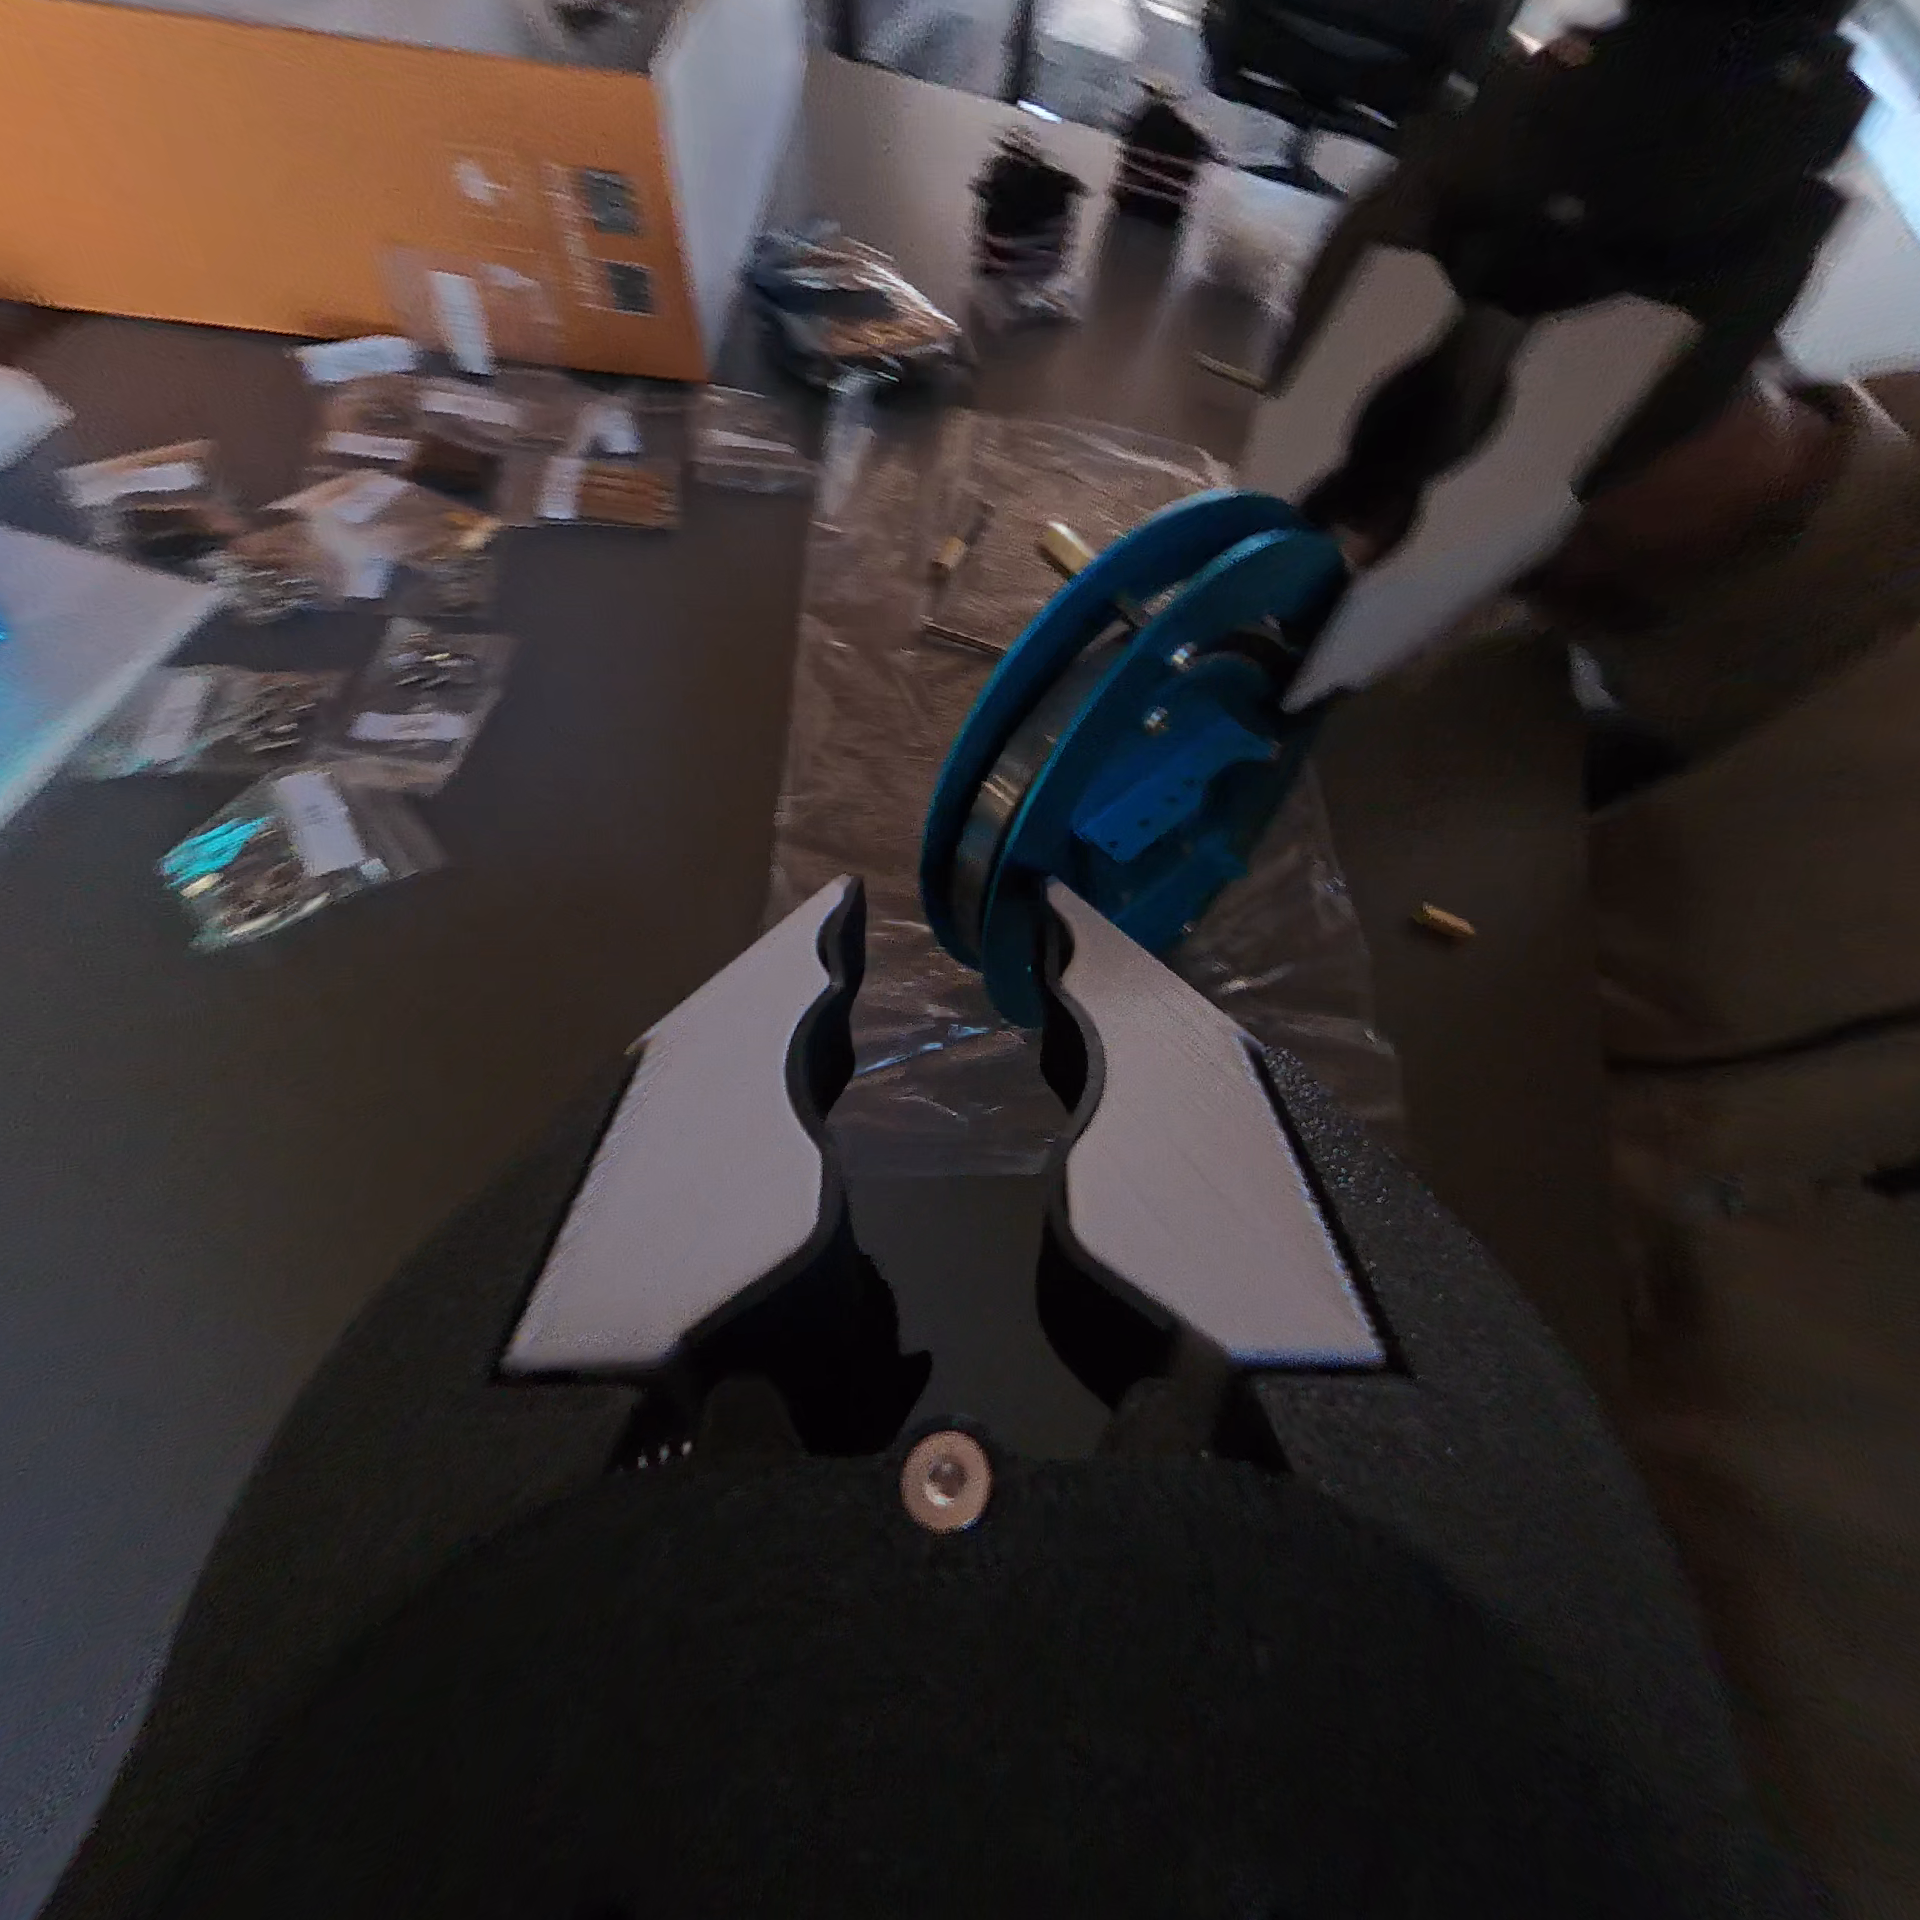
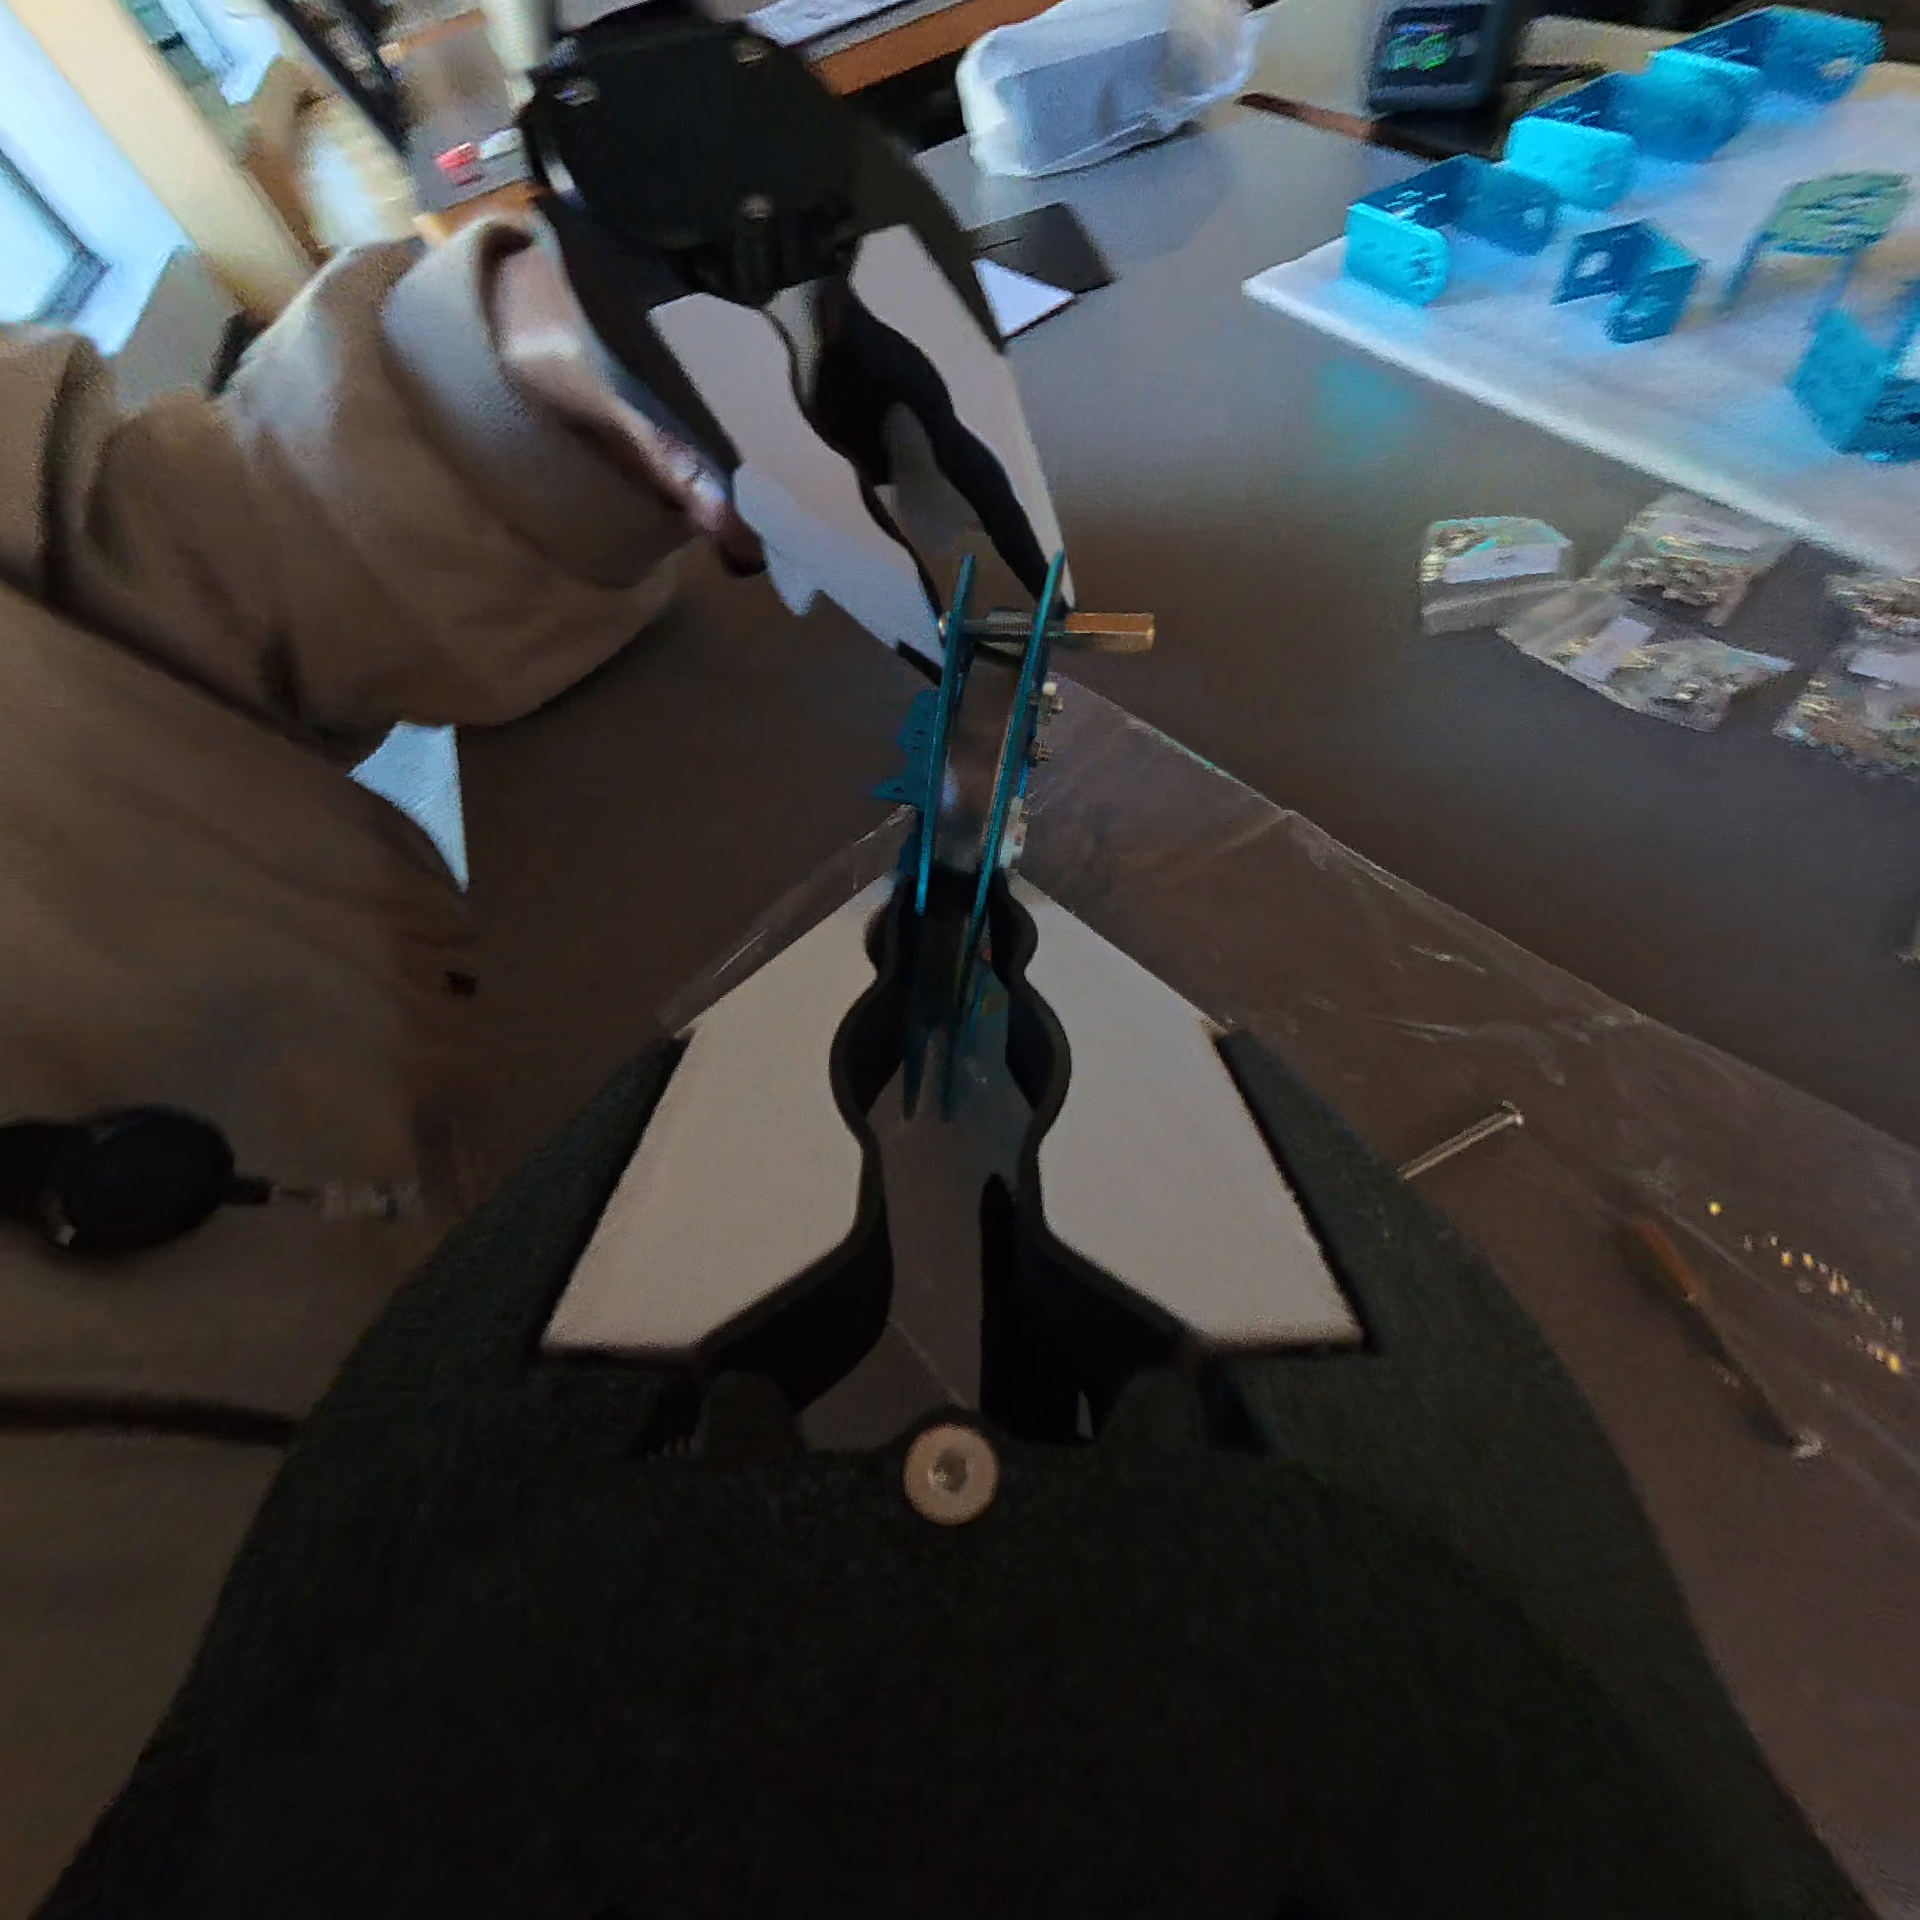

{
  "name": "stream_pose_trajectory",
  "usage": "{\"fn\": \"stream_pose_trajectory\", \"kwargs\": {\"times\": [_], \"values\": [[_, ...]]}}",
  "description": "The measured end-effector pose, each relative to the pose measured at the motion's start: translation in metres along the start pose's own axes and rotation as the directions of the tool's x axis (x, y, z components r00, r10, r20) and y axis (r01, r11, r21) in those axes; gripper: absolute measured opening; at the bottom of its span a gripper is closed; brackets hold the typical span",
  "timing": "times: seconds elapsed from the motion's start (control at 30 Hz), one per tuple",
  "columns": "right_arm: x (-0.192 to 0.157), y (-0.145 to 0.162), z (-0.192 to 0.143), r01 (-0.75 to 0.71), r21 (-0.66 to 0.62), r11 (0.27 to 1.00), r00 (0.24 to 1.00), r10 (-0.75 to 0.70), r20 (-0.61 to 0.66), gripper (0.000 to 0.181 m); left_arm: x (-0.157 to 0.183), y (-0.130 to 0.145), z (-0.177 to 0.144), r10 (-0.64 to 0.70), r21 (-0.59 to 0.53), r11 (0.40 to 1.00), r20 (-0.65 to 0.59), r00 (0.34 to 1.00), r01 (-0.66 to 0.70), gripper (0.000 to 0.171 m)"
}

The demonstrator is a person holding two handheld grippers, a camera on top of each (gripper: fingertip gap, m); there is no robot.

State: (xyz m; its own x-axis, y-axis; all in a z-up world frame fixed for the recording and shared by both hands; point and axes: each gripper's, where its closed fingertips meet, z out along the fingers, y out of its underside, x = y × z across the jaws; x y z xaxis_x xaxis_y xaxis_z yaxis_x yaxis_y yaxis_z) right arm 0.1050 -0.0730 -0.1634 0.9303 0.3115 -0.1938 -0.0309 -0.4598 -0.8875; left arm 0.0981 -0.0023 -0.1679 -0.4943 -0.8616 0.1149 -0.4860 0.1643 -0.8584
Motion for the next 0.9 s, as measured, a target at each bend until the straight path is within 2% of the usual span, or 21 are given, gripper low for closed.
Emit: {"fn": "stream_pose_trajectory", "kwargs": {"times": [0.1,0.13,0.2,0.27,0.33,0.47,0.53,0.63,0.8,0.9], "values": [[-0.006,-0.002,0.003,-0.011,0.055,0.998,0.992,0.018,-0.127,0.012,-0.015,-0.008,-0.028,-0.127,0.129,0.987,0.294,0.947,0.093,0.03],[-0.008,-0.002,0.003,-0.014,0.063,0.998,0.987,0.024,-0.161,0.012,-0.006,-0.014,-0.036,-0.158,0.189,0.977,0.321,0.934,0.101,0.03],[-0.013,-0.003,0.006,-0.003,0.067,0.998,0.976,0.018,-0.218,0.012,0.028,-0.026,-0.037,-0.197,0.293,0.949,0.262,0.945,0.116,0.024],[-0.014,-0.004,0.008,-0.04,0.08,0.996,0.963,0.06,-0.261,0.012,0.059,-0.025,-0.022,-0.195,0.286,0.949,0.212,0.958,0.13,0.021],[-0.017,-0.005,0.01,-0.05,0.089,0.995,0.959,0.073,-0.274,0.012,0.07,-0.02,-0.01,-0.195,0.264,0.956,0.24,0.951,0.129,0.021],[-0.025,-0.005,0.014,-0.001,0.052,0.999,0.957,0.016,-0.288,0.012,0.057,-0.016,-0.008,-0.263,0.301,0.938,0.3,0.917,0.171,0.019],[-0.026,-0.006,0.016,0.035,0.036,0.999,0.952,-0.023,-0.306,0.012,0.053,-0.019,-0.012,-0.31,0.344,0.916,0.275,0.91,0.208,0.019],[-0.026,-0.007,0.018,0.081,0.013,0.997,0.943,-0.072,-0.324,0.012,0.048,-0.018,-0.012,-0.308,0.349,0.916,0.288,0.907,0.2,0.016],[-0.028,-0.007,0.019,0.094,0.012,0.996,0.946,-0.086,-0.313,0.012,0.046,-0.015,-0.015,-0.326,0.37,0.904,0.279,0.903,0.212,0.01],[-0.03,-0.008,0.021,0.109,-0.009,0.994,0.94,-0.105,-0.324,0.012,0.046,-0.014,-0.019,-0.376,0.396,0.88,0.239,0.895,0.264,0.01]]}}
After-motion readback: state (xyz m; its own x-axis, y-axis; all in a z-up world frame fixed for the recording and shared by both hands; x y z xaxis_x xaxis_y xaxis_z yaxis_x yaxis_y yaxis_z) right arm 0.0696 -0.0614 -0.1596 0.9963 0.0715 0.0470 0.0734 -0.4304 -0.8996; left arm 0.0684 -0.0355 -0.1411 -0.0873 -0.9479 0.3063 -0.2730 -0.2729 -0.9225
